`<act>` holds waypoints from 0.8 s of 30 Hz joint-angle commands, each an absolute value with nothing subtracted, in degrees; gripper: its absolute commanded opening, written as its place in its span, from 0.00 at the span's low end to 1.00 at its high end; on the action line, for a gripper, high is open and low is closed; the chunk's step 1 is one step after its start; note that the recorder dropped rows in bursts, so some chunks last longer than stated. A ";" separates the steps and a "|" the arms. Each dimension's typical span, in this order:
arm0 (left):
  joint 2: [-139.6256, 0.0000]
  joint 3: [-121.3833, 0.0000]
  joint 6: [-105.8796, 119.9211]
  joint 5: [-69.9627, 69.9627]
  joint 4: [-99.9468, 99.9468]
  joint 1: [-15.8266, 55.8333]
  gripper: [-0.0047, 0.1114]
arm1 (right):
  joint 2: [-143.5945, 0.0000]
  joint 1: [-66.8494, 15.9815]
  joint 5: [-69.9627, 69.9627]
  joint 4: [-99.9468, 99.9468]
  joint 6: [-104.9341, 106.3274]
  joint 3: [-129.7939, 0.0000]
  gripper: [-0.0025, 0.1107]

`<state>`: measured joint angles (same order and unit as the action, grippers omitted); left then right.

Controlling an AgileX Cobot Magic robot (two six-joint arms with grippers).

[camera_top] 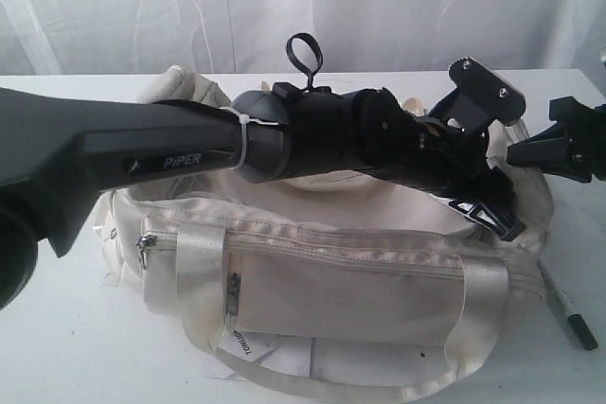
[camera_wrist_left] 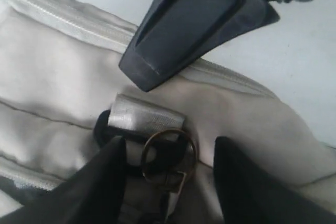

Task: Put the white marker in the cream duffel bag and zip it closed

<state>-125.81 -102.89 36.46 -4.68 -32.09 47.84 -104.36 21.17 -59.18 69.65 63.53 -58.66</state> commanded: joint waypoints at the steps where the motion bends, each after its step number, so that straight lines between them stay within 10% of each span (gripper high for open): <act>1: -126.35 -103.12 35.82 -5.64 -33.11 48.07 0.47 | -104.20 21.01 -60.45 70.58 64.43 -58.77 0.04; 18: -126.90 -103.35 35.94 -6.05 -32.84 48.07 0.09 | -105.40 21.01 -60.73 72.10 65.74 -58.77 0.04; 24: -125.53 -103.35 36.45 -6.10 -29.93 47.96 0.24 | -105.38 21.01 -61.10 72.10 65.74 -58.77 0.04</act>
<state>-126.76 -103.11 36.46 -5.18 -30.14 47.84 -105.38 21.15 -59.83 70.71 64.92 -58.66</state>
